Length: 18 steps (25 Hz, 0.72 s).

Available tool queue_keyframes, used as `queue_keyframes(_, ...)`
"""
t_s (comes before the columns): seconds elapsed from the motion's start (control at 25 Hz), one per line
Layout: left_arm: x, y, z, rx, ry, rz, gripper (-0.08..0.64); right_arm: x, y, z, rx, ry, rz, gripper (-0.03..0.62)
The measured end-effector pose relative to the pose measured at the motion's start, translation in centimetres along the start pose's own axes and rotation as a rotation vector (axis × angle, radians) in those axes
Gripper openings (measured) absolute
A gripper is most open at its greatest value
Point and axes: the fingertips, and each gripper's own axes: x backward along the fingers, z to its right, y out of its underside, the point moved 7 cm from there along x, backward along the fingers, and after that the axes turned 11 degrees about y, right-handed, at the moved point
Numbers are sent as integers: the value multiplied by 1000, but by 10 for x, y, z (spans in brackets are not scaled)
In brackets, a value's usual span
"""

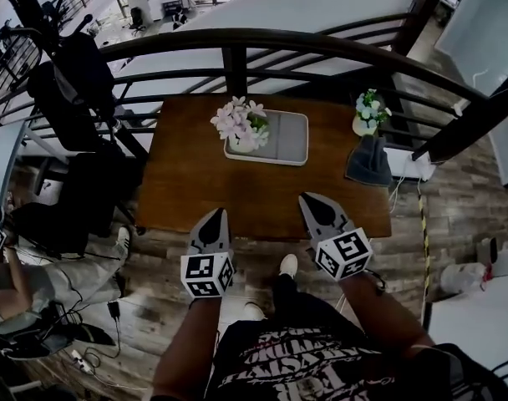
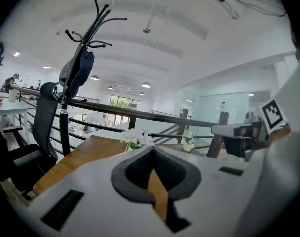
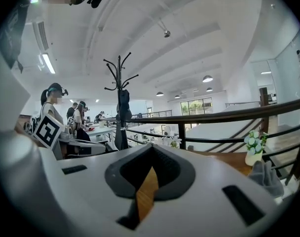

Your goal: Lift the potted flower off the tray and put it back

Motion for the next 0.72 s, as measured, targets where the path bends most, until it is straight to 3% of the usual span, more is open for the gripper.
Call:
queue_keyframes(0.4,-87,-32,-24,-14,-21,6,-2,-70,-24,49,28,-40,4,-9)
queue_keyframes(0.72,-125,-44,-37,-13,-78,2,-2,-105,-34,83,35,-81,2,-9)
